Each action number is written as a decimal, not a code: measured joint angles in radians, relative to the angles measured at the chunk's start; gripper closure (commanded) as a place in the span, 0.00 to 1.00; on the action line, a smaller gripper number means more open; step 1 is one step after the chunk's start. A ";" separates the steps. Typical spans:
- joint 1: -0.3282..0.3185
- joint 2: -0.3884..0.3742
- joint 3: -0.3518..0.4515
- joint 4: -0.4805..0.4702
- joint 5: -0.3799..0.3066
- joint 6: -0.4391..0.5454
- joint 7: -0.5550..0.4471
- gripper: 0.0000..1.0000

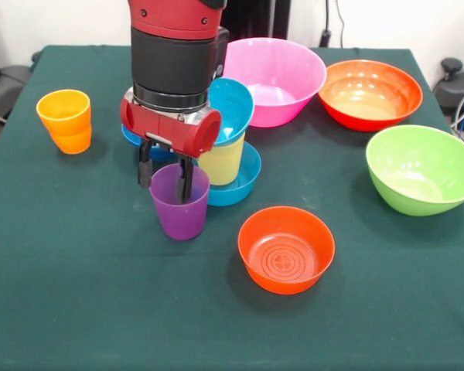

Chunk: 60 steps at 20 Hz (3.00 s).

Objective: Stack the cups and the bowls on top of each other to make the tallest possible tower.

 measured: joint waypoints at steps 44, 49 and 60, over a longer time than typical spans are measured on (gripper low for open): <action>0.039 0.019 -0.017 0.000 -0.002 0.000 0.000 0.00; 0.039 0.035 -0.023 -0.002 -0.003 0.000 0.000 0.00; 0.038 0.084 -0.030 -0.012 -0.003 0.000 0.000 0.00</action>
